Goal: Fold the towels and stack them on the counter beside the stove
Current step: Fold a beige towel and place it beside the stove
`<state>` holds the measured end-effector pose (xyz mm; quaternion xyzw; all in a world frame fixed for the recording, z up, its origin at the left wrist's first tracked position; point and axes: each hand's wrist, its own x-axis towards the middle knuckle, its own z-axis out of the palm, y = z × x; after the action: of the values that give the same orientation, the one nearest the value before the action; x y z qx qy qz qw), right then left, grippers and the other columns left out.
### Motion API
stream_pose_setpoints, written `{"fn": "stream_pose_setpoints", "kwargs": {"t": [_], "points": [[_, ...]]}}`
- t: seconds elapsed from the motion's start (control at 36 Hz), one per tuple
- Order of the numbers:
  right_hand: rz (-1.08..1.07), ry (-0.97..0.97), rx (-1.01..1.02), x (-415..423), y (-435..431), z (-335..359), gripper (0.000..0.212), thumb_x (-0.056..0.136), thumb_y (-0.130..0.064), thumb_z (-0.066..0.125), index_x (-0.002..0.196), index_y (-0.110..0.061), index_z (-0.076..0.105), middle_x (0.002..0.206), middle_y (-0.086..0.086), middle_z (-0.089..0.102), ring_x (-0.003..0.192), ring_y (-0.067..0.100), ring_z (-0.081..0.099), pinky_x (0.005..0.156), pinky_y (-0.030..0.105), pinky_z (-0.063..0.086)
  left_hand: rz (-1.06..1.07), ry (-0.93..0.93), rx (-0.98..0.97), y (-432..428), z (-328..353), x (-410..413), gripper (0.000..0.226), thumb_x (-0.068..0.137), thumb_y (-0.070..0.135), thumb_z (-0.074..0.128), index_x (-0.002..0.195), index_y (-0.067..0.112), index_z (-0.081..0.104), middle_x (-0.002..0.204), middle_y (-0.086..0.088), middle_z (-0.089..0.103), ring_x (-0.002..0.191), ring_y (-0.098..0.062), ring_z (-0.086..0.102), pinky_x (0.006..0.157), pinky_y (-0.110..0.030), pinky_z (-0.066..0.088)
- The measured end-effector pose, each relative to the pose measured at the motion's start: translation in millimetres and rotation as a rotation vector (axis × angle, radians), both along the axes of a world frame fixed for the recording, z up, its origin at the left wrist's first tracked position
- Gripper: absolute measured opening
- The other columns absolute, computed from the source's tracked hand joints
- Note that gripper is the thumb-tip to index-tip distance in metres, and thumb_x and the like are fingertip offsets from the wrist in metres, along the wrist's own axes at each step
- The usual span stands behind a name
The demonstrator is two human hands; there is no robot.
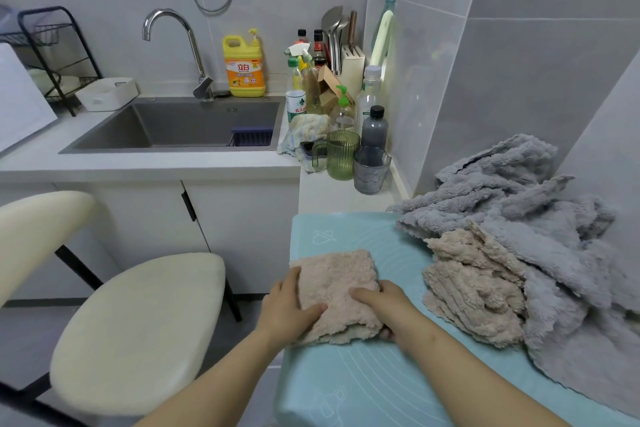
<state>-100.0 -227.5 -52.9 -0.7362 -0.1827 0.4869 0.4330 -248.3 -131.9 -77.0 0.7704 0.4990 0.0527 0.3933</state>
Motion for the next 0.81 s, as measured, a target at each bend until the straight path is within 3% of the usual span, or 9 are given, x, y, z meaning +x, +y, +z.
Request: {"fn": "stream_pose_setpoints", "kwargs": {"t": [0.08,0.19,0.28,0.36,0.44,0.53,0.61,0.69,0.81], "points": [[0.025,0.112,0.028,0,-2,1,0.010,0.086,-0.017,0.063,0.096,-0.018,0.061,0.080,0.000,0.066,0.069,0.014,0.061,0.053,0.021,0.047,0.024,-0.041,-0.017,0,0,-1,0.083,0.072,0.047,0.072,0.140,0.029,0.029,0.137,0.005,0.048,0.125,-0.022,0.044,0.108,-0.037,0.035],[-0.067,0.304,0.130,-2,1,7,0.024,0.086,-0.009,0.060,0.110,-0.008,0.061,0.099,0.013,0.070,0.092,0.028,0.067,0.082,0.040,0.054,0.066,0.008,-0.033,4,13,-1,0.095,0.065,0.058,0.073,0.143,0.028,0.029,0.140,0.002,0.046,0.131,-0.029,0.033,0.106,-0.038,0.034],[-0.114,0.530,0.203,-1,-1,19,0.020,0.089,-0.010,0.051,0.107,-0.006,0.060,0.088,0.016,0.072,0.083,0.030,0.067,0.074,0.038,0.052,0.111,-0.069,-0.049,-1,31,1,0.110,0.051,0.072,0.058,0.146,0.027,0.026,0.145,0.001,0.041,0.138,-0.027,0.022,0.110,-0.039,0.026],[-0.097,0.679,0.291,5,-6,36,0.022,0.086,-0.014,0.046,0.100,-0.004,0.060,0.082,0.018,0.072,0.073,0.029,0.069,0.066,0.034,0.053,0.179,-0.185,-0.052,-10,46,8,0.096,0.057,0.072,0.049,0.143,0.033,0.031,0.144,-0.002,0.041,0.137,-0.026,0.029,0.112,-0.041,0.025],[-0.087,0.757,0.386,8,-14,48,0.035,0.072,-0.018,0.049,0.101,-0.002,0.059,0.090,0.020,0.071,0.077,0.030,0.069,0.064,0.034,0.057,0.215,-0.422,-0.335,-16,54,17,0.077,0.075,0.061,0.063,0.138,0.029,0.033,0.135,-0.002,0.047,0.109,-0.018,0.056,0.092,-0.027,0.047],[-0.074,0.768,0.438,11,-25,56,0.030,0.078,-0.018,0.045,0.100,-0.004,0.060,0.089,0.019,0.072,0.074,0.030,0.070,0.061,0.037,0.057,0.284,-0.547,-0.699,-23,61,23,0.050,0.081,0.052,0.061,0.115,0.015,0.057,0.103,-0.002,0.070,0.076,-0.015,0.068,0.057,-0.021,0.053],[-0.084,0.711,0.427,13,-41,57,0.026,0.091,-0.017,0.038,0.096,-0.005,0.060,0.081,0.017,0.072,0.067,0.028,0.070,0.056,0.036,0.057,0.355,-0.639,-0.962,-37,70,21,0.032,0.086,0.042,0.058,0.102,0.014,0.063,0.080,-0.005,0.072,0.063,-0.020,0.069,0.049,-0.024,0.053],[-0.089,0.582,0.365,14,-57,50,0.021,0.092,-0.016,0.042,0.099,-0.006,0.059,0.078,0.014,0.073,0.065,0.026,0.070,0.057,0.034,0.057,0.395,-0.705,-0.887,-47,69,23,0.049,0.089,0.024,0.061,0.133,0.025,0.041,0.103,-0.005,0.063,0.087,-0.027,0.064,0.062,-0.036,0.054],[-0.150,0.487,0.358,14,-80,45,0.016,0.093,-0.011,0.046,0.101,-0.006,0.060,0.080,0.013,0.073,0.068,0.025,0.069,0.050,0.031,0.056,0.324,-0.644,-0.654,-66,72,24,0.043,0.091,0.012,0.058,0.122,0.034,0.037,0.099,-0.011,0.063,0.079,-0.027,0.061,0.065,-0.037,0.052]]}}
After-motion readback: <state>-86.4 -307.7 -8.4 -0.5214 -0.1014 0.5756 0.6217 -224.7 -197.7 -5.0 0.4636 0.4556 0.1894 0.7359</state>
